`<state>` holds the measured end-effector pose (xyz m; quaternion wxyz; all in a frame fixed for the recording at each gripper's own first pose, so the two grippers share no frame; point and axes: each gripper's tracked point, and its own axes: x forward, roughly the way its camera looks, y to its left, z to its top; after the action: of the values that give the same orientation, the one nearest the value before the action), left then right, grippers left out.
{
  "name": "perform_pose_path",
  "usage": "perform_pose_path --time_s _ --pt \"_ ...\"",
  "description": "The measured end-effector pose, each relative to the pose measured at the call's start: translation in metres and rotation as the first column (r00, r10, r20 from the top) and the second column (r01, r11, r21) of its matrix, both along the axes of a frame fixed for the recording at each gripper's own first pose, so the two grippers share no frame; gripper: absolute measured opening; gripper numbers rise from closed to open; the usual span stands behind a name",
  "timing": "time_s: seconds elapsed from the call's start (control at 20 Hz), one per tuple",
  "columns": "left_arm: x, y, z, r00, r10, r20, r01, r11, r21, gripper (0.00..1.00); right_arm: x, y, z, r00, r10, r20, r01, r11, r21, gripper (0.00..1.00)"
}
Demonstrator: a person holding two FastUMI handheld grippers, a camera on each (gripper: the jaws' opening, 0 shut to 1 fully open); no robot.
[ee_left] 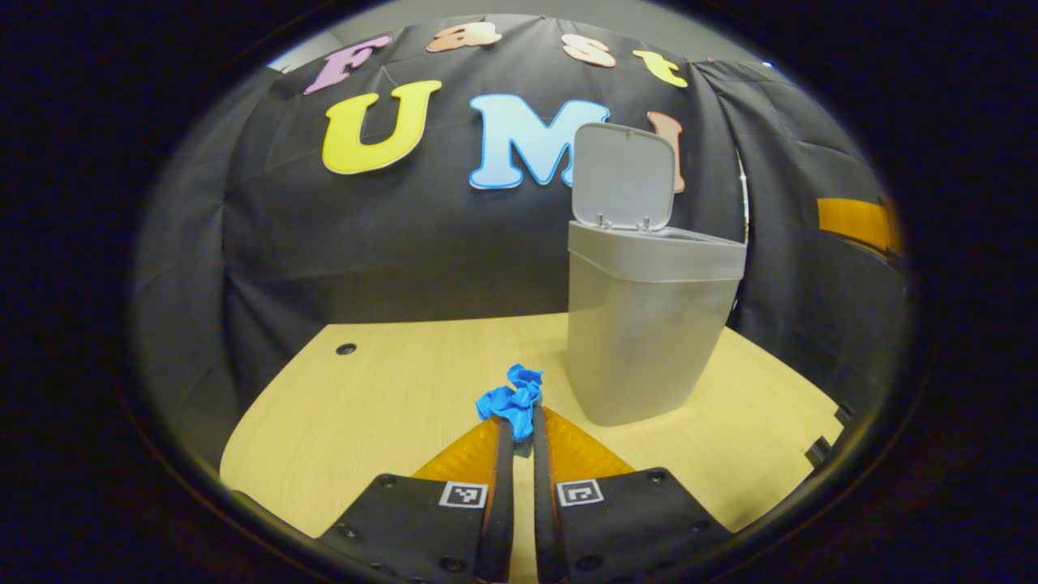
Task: Press the lid of the desktop garbage bin to open it, pick up the crumpled paper on the desktop and throw it into the bin, then pick up the pop can on the desktop and drop it into the bin, and finally close the garbage bin lid.
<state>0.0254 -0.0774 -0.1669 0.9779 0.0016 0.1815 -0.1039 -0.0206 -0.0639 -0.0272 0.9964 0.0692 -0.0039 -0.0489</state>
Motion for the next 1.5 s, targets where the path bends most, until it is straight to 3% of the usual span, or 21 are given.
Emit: perform_pose_path --time_s 0.75,1.2,1.5 --pt "0.077 -0.094 0.096 0.969 -0.131 0.21 0.147 0.987 -0.064 0.19 -0.01 -0.048 -0.009 0.992 -0.123 -0.037 0.122 0.992 -0.01 0.89" --pt "0.106 -0.142 0.112 0.947 -0.194 0.256 0.207 0.978 -0.024 0.17 -0.013 -0.051 -0.013 0.988 -0.142 -0.055 0.142 0.99 -0.006 0.89" --pt "0.124 -0.156 0.112 0.938 -0.221 0.266 0.228 0.974 0.005 0.24 -0.016 -0.056 -0.016 0.983 -0.169 -0.064 0.169 0.986 -0.007 0.89"
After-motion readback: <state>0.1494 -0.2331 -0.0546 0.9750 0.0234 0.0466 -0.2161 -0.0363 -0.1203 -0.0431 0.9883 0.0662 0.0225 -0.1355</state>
